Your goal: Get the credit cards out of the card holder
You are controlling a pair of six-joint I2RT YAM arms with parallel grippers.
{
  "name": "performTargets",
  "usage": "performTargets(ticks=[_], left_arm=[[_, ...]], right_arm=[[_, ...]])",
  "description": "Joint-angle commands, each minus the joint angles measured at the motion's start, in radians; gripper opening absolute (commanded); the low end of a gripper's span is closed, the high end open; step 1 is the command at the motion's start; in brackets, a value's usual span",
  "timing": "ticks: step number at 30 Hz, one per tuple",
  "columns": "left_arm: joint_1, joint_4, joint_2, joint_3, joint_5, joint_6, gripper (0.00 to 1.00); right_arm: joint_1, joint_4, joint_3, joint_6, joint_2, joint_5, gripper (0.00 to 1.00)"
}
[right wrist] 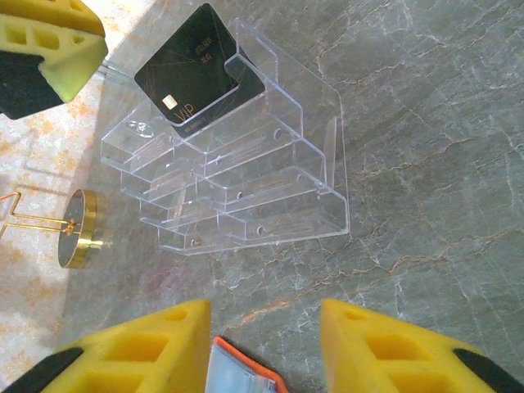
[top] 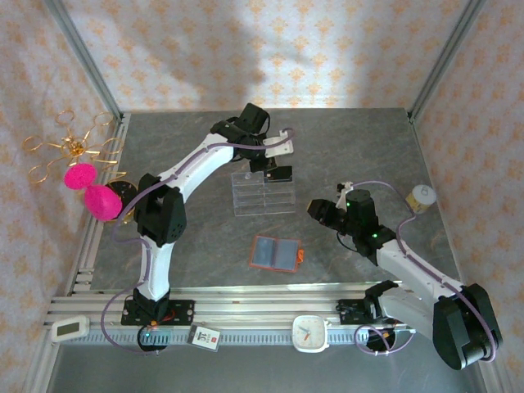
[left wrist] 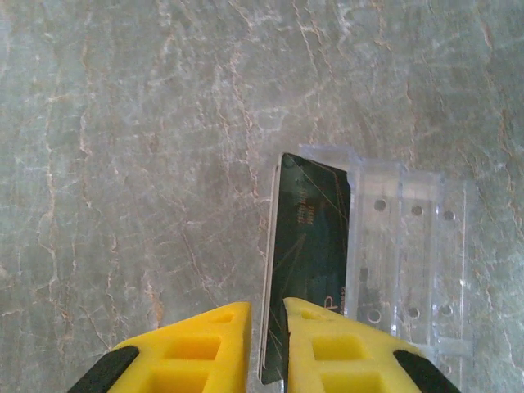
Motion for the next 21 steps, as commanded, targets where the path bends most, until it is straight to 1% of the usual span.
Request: performTargets(ticks=[1, 3, 6, 9, 11, 14, 16, 17, 19, 21], left_arm=[[-0.008, 0.080, -0.102, 0.010, 0.060, -0.103, 0.20], [-0.007, 0.153, -0.171, -0.030, 0.110, -0.178, 0.21], [-0.011, 0.375, -0.319, -0.211, 0.182, -0.360, 0.23], [-0.021, 0.685, -0.489, -0.480, 0.193, -0.594, 0.26], [-0.024, 0.899, -0.607, -0.682, 0.229, -0.769, 0.28], [-0.029, 1.214, -0.754, -0.956, 0.204, -1.047, 0.31], [-0.036, 1.306, -0.829, -1.096, 0.138, -1.189, 0.31], [-0.040, 1.333, -0.864, -1.160, 0.128, -1.235, 0.30], [-0.053, 1.334, -0.938, -1.267, 0.040, -1.313, 0.30], [-0.069, 1.359, -1.013, -1.376, -0.004, -1.373, 0.30]], right_arm=[[-0.001, 0.032, 0.030, -0.033, -0.006, -0.042, 0.41], [0.026, 0.022, 0.036, -0.051, -0.002, -0.030, 0.42], [0.131, -0.035, 0.075, -0.092, 0.017, 0.066, 0.42], [0.244, -0.065, 0.101, -0.107, 0.034, 0.155, 0.42], [0.333, -0.082, 0.120, -0.114, 0.054, 0.223, 0.43], [0.465, -0.108, 0.159, -0.126, 0.124, 0.333, 0.44], [0.549, -0.124, 0.189, -0.134, 0.182, 0.406, 0.44], [0.593, -0.132, 0.209, -0.139, 0.233, 0.451, 0.44], [0.661, -0.146, 0.247, -0.145, 0.311, 0.516, 0.45], [0.703, -0.160, 0.292, -0.145, 0.392, 0.555, 0.45]])
